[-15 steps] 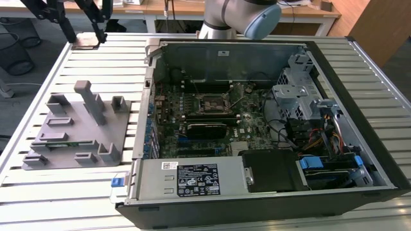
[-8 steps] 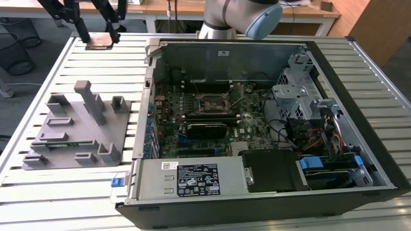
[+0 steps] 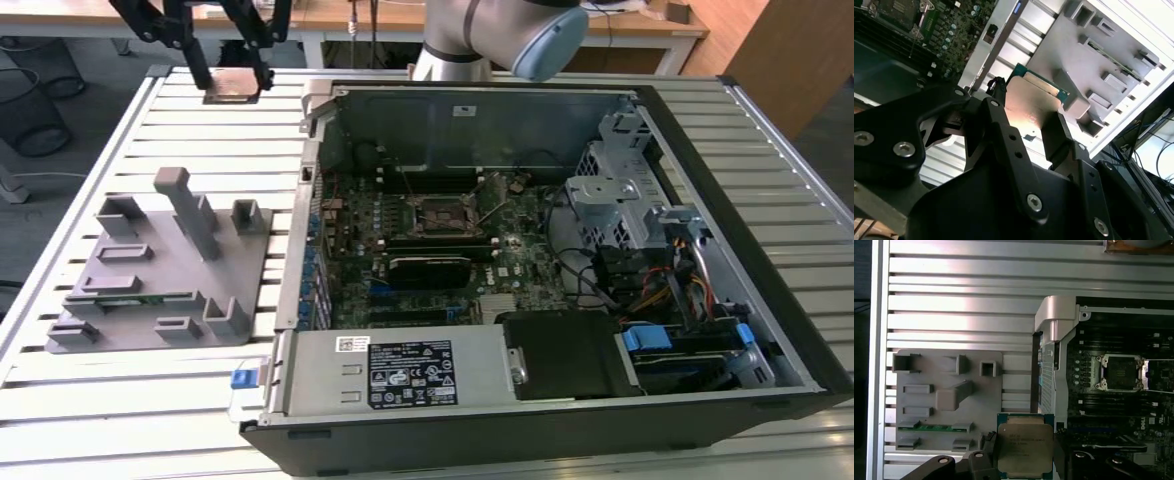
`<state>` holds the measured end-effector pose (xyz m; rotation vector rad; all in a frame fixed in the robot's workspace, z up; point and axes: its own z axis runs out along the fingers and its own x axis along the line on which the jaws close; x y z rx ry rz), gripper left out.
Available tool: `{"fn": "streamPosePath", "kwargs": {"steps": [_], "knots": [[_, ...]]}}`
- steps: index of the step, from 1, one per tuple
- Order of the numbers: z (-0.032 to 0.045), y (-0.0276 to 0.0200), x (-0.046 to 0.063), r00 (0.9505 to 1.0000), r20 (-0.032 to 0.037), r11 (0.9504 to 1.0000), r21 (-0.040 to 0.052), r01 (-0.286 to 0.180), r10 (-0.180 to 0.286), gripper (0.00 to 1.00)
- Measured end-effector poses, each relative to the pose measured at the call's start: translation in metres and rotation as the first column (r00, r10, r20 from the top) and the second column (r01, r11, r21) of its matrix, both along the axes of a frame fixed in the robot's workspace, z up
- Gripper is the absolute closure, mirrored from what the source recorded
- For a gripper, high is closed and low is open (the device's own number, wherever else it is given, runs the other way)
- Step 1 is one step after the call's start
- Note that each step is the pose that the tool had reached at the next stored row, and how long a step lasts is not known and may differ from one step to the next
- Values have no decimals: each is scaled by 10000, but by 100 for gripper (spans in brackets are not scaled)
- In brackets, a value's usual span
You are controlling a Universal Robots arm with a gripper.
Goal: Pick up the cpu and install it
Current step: 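Pick up the cpu and move it towards the insertion slot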
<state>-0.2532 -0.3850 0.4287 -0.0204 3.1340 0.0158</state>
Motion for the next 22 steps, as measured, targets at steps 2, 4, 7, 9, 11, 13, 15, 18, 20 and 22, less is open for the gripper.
{"fn": "streamPosePath", "kwargs": {"steps": [2, 4, 7, 9, 11, 13, 15, 18, 20, 22], "knots": [[0, 0, 44, 10000, 0, 10000, 0, 0, 0, 47], [0, 0, 85, 10000, -1, 10000, -1, 1, -1, 47], [0, 0, 151, 10000, 0, 10000, -1, 1, -1, 47], [-1, 0, 191, 10000, 0, 10000, 0, 1, -1, 47], [0, 0, 232, 10000, 0, 10000, -1, 0, 0, 47], [0, 0, 275, 10000, 0, 10000, 0, 0, 0, 47], [0, 0, 314, 10000, -1, 10000, -1, 1, -1, 47], [0, 0, 382, 10000, 0, 10000, 0, 0, 0, 47], [0, 0, 440, 10000, 0, 10000, -1, 1, -1, 47], [-1, 0, 514, 10000, 0, 10000, 0, 1, -1, 47]]}}
